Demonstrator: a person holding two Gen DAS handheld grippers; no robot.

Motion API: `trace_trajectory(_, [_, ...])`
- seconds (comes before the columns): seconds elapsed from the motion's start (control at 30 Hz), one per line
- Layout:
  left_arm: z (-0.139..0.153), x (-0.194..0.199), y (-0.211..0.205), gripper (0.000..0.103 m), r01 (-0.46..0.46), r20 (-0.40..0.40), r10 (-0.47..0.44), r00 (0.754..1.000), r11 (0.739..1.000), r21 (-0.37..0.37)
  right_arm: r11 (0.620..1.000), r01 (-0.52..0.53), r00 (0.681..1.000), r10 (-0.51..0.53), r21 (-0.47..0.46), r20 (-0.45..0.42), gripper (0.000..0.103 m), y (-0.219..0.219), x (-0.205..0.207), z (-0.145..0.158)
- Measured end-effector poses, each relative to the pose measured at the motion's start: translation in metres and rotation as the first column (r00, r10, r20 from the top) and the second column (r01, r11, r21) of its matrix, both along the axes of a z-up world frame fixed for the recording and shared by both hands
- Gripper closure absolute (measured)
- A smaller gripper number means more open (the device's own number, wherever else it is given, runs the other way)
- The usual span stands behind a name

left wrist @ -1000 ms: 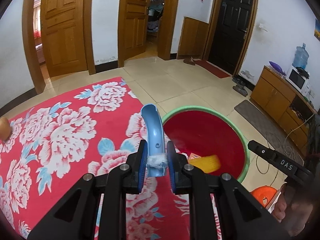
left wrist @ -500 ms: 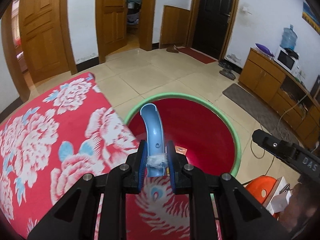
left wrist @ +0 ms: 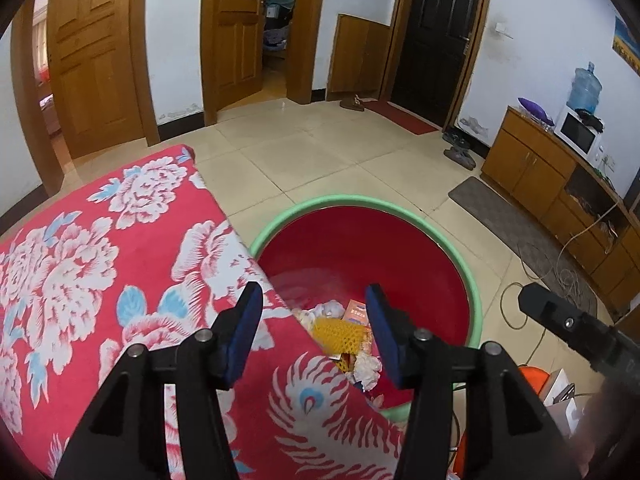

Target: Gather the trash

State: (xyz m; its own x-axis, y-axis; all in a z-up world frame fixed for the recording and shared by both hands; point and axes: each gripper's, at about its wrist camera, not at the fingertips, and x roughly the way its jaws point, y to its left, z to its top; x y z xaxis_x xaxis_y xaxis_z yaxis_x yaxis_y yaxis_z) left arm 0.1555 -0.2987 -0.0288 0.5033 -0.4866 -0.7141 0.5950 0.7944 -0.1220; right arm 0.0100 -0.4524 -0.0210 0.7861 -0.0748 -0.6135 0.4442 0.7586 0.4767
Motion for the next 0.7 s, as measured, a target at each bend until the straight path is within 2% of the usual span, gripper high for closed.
trace_trajectory(0.4, [0.024,-0.025,0.061,0.049,-0.109,0.018,0.109,0.994,0.994,-0.011,0.995,-0.08,0.997,0.081,-0.054,0.006,0.034,0.036,-0.007,0.021])
trace_trajectory(0.57, [0.036,-0.037,0.093,0.037,-0.17,0.046,0.171,0.984,0.985,-0.02,0.988,-0.131,0.991,0.132,-0.087,0.01,0.032,0.063,-0.012,0.032])
trace_trajectory(0.7, [0.045,-0.052,0.12,0.033,-0.232,0.075,0.231,0.97,0.973,-0.007,0.979,-0.167,0.985,0.17,-0.116,0.019,0.026,0.088,-0.018,0.04])
